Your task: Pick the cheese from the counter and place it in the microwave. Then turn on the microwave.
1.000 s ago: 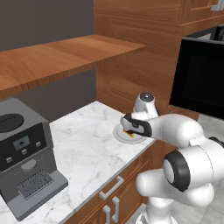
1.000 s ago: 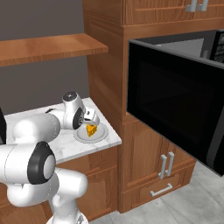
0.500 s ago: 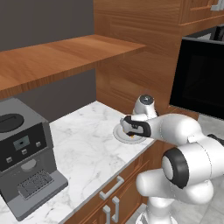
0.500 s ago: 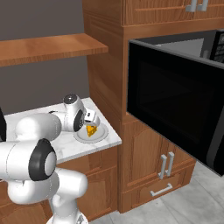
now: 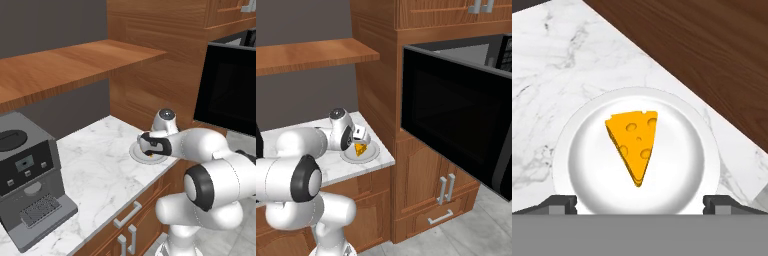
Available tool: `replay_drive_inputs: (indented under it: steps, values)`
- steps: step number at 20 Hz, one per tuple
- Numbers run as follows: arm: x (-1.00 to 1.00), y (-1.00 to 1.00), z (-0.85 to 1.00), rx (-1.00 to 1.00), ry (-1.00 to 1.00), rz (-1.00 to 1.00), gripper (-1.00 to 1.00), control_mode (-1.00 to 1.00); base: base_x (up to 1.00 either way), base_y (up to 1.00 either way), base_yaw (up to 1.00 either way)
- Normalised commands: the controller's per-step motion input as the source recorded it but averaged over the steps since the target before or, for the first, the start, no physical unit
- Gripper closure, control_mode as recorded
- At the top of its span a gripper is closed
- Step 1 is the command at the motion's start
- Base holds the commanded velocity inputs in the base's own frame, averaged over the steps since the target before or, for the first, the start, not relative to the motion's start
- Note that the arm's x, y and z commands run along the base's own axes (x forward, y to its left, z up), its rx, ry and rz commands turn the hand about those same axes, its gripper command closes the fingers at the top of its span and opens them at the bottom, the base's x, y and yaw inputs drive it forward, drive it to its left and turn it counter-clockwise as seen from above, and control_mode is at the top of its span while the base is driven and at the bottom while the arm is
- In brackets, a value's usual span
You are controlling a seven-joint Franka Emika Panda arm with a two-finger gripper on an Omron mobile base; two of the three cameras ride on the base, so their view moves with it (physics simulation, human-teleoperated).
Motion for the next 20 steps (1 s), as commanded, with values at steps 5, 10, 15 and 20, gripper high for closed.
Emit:
replay_drive_inputs:
  steps: [5, 10, 15, 20]
  values:
    - [0.03, 0.00, -0.06, 0.00, 0.00, 0.00, -1.00, -1.00, 0.00, 0.00, 0.00]
    - [0.03, 0.00, -0.08, 0.00, 0.00, 0.00, -1.00, -1.00, 0.00, 0.00, 0.00]
    - [0.03, 0.00, -0.07, 0.00, 0.00, 0.00, -1.00, -1.00, 0.00, 0.00, 0.00]
    - [0.04, 0.00, -0.07, 0.00, 0.00, 0.00, -1.00, -1.00, 0.00, 0.00, 0.00]
